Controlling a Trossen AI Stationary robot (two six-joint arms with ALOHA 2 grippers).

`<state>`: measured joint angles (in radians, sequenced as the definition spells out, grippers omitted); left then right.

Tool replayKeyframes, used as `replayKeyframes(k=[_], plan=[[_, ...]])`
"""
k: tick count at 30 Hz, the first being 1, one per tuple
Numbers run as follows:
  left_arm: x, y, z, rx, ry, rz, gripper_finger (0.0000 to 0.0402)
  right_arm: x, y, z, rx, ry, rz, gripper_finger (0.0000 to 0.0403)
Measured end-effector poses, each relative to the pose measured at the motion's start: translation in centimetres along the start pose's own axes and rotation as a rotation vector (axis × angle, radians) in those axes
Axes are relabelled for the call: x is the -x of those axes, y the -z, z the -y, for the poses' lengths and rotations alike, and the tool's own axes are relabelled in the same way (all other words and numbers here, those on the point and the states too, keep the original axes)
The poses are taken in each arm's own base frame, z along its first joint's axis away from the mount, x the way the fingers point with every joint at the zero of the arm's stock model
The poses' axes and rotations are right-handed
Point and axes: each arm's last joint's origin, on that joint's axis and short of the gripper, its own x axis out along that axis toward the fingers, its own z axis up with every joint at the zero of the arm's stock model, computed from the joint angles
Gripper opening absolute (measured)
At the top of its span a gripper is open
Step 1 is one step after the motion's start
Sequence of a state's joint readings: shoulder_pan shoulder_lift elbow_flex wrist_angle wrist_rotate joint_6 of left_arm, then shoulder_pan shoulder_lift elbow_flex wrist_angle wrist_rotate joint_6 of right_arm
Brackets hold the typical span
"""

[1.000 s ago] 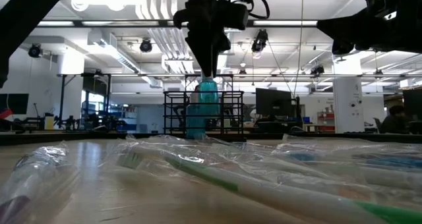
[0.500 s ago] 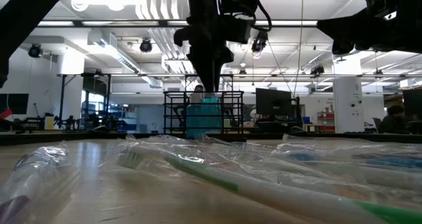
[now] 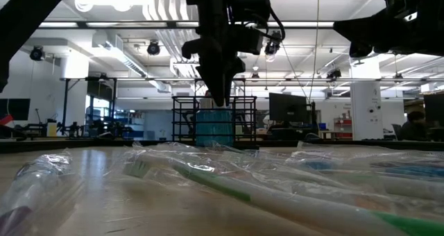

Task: Pick & Place toothbrushing station
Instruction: Put the blue mouthwash into the black wire organizer

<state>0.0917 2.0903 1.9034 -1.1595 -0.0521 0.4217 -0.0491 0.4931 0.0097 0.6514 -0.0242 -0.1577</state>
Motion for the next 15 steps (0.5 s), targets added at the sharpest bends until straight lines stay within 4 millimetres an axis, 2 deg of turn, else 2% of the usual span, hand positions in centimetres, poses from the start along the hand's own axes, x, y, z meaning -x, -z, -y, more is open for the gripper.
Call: replayKeyframes(k=[4,10,15], plan=[[-0.02,-0.06,-0.02,0.005,-0.002,0.006,0.0096,0.0,0.0,0.0,0.0,0.0,0.0,0.0008],[-0.13,-0.27,-0.11,0.005,-0.011,0.027,0.0159,0.0,0.03,-0.01,0.0,-0.001,-0.003,0.0008],[-0.09,-0.31,-0.09,0.004,-0.006,0.031,0.0183,0.0,0.08,-0.01,0.0,-0.001,-0.008,0.0008]])
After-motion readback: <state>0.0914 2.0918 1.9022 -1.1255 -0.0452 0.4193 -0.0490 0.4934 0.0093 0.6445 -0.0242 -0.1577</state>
